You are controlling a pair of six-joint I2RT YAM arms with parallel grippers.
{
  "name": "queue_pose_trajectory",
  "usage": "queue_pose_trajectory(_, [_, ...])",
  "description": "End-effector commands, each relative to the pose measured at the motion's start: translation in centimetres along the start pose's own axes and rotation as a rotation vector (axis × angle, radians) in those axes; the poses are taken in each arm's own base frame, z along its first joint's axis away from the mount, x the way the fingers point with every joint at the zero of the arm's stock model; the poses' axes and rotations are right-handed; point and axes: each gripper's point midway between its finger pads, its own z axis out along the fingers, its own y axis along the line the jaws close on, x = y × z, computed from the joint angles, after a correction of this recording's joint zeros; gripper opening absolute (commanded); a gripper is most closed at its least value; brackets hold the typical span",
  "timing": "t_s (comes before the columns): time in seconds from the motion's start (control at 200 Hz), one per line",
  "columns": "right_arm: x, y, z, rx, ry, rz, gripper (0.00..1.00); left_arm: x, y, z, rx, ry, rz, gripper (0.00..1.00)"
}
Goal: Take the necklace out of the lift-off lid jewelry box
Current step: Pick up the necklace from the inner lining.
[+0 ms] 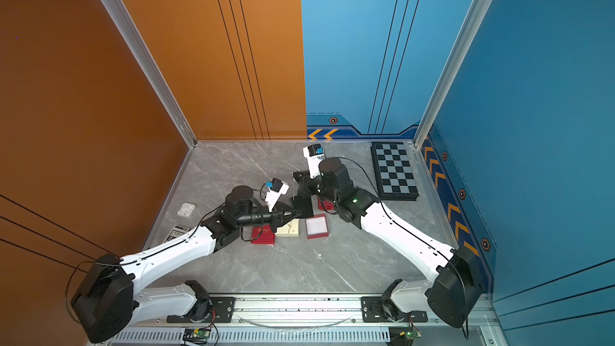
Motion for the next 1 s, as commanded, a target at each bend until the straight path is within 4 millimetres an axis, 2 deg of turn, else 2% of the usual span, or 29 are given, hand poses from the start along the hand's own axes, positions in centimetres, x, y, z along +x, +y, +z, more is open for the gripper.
queue_pose_trajectory(0.0, [-2.4,0.3,-0.6,0.010,-0.065,-0.014,0.00,0.2,-1.1,0.5,0.060,0.019,0.027,0.00])
queue_pose_trajectory(0.365, [-3.7,0.2,-0.1,0.033,-0.090,-0.018,0.00,1.1,-3.2,0.9,0.142,0.052,0.068,0.00])
queue_pose_trajectory(0.375, [-4.1,-0.8,-0.2,0.054,-0.100,-0.011,0.00,1.2,-3.3,0.9,0.143,0.053,0.069,0.00])
queue_pose_trajectory(0.395, [-4.3,-1.2,-0.2,0.063,-0.104,-0.008,0.00,1.2,-3.3,0.9,0.144,0.053,0.071,0.00])
queue_pose_trajectory(0.746, [-6.0,-3.3,-0.1,0.117,-0.129,0.001,0.00,1.9,-4.3,0.7,0.170,0.061,0.104,0.00])
queue_pose_trajectory(0.991, [-6.5,-5.0,0.9,0.147,-0.125,0.014,0.00,2.4,-5.0,0.2,0.175,0.057,0.132,0.00])
